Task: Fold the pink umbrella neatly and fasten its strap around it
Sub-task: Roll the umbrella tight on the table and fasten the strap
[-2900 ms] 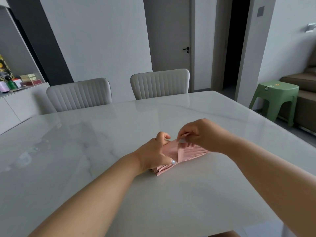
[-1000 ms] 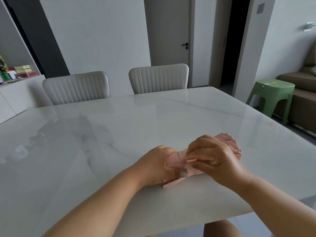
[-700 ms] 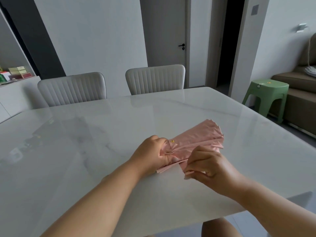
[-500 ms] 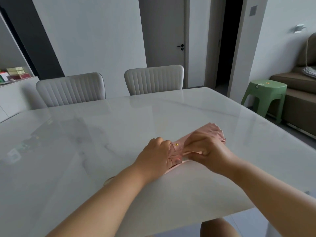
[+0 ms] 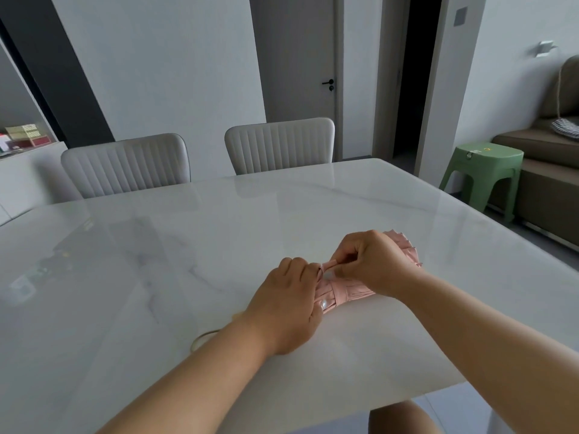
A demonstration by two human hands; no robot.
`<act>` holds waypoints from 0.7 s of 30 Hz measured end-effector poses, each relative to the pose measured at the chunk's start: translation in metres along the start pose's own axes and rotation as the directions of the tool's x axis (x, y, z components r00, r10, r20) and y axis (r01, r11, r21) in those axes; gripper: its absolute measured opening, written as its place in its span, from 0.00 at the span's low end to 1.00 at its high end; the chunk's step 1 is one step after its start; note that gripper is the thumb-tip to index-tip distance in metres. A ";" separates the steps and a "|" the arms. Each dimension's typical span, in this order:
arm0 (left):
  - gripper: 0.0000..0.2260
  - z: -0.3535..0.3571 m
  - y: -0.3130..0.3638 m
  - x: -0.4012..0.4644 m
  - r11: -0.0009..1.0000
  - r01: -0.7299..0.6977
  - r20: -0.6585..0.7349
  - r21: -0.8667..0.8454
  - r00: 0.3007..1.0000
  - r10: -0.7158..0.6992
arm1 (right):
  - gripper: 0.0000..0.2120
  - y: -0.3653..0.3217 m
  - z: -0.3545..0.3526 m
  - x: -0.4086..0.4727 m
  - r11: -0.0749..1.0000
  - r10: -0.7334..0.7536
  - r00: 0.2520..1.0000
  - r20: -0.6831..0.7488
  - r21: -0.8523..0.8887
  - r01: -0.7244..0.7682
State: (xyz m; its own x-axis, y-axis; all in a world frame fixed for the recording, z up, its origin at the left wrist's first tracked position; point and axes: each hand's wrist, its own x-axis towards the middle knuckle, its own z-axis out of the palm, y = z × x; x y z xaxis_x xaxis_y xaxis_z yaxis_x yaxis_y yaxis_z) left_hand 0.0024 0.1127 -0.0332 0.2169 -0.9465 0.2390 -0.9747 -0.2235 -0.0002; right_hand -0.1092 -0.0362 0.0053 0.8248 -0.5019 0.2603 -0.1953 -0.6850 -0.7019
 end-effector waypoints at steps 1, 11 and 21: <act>0.30 0.001 0.000 0.000 1.000 -0.005 -0.020 0.003 1.000 0.005 | 0.07 -0.003 -0.002 0.000 0.999 0.035 0.999 0.017 -0.037 -0.034; 0.21 0.004 0.002 -0.003 1.000 0.002 -0.102 -0.021 0.995 -0.004 | 0.10 -0.018 -0.012 0.012 0.980 0.137 0.969 0.207 -0.170 -0.102; 0.21 0.005 0.003 -0.003 1.000 -0.001 -0.123 0.003 0.992 0.002 | 0.20 -0.014 -0.012 0.026 0.939 0.233 0.933 0.276 -0.314 -0.141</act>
State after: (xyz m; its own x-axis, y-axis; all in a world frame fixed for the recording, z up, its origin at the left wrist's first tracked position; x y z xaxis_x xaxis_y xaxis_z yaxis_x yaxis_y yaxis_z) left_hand -0.0005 0.1134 -0.0383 0.2072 -0.9108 0.3571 -0.9748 -0.2229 -0.0030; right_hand -0.0917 -0.0462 0.0299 0.8702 -0.4817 -0.1035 -0.4665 -0.7380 -0.4876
